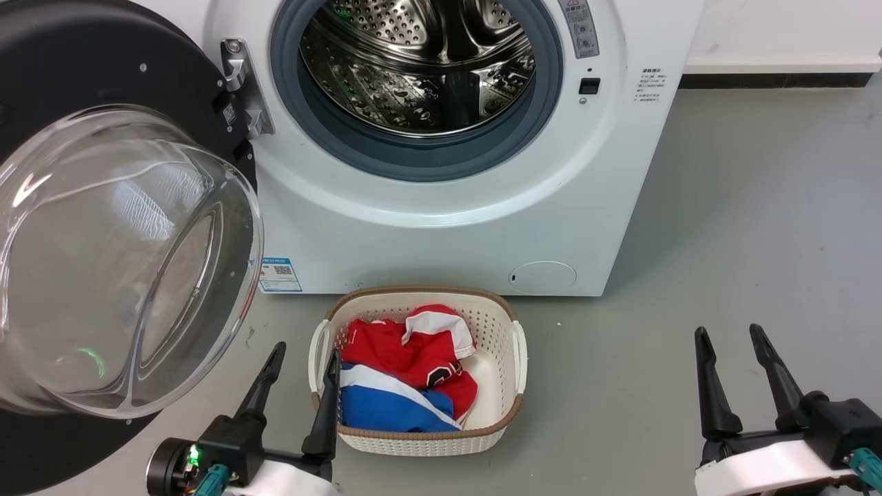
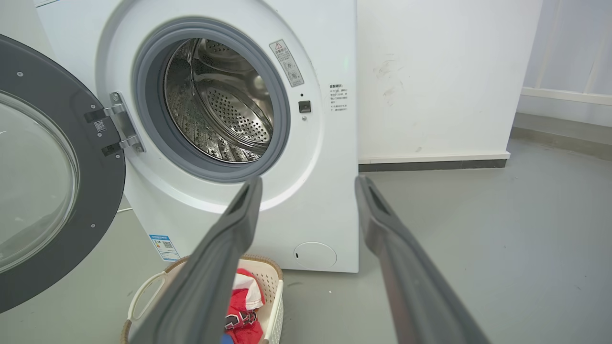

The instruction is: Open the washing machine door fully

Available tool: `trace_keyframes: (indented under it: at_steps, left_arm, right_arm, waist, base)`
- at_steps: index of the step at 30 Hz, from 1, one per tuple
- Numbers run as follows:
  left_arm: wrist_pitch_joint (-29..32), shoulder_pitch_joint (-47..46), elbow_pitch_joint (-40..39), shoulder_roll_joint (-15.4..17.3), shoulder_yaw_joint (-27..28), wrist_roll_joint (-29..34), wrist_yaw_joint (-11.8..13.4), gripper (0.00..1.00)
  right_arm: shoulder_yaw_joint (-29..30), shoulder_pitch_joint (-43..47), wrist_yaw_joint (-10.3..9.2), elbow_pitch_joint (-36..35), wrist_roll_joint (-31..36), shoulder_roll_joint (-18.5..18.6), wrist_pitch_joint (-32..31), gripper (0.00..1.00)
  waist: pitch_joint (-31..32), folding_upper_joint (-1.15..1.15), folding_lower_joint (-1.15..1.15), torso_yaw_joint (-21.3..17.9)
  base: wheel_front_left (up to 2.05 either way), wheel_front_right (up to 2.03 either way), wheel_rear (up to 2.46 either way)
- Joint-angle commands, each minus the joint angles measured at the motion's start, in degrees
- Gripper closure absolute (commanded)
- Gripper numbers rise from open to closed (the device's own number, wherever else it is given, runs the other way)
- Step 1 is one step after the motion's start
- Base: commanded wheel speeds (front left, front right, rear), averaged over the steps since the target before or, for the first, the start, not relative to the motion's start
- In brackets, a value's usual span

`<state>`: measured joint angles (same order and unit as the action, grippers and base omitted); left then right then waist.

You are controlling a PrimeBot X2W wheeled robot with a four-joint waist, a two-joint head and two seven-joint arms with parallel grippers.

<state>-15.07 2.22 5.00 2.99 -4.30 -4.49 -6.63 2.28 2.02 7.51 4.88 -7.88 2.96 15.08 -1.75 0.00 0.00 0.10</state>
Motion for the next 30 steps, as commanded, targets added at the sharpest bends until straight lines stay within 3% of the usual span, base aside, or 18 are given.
trace_keyframes:
  at_steps: [1,30]
  left_arm:
    - [-0.15,-0.57,-0.13,-0.09,0.28,-0.12,-0.18,0.0]
    - [-0.15,-1.3,0.85,-0.15,1.11,-0.63,-0.39,0.0]
  right_arm:
    - [-0.06,0.05,-0.04,0.1,-0.15,-0.15,0.12,0.0]
    - [0.21,-0.73,-0.04,-0.15,-1.19,-0.16,0.13,0.0]
  waist:
    - [0.03,0.0,0.0,-0.01]
    - [-0.7,0.0,0.0,1.13]
  base:
    - [0.0,0.0,0.0]
    - [0.0,0.0,0.0]
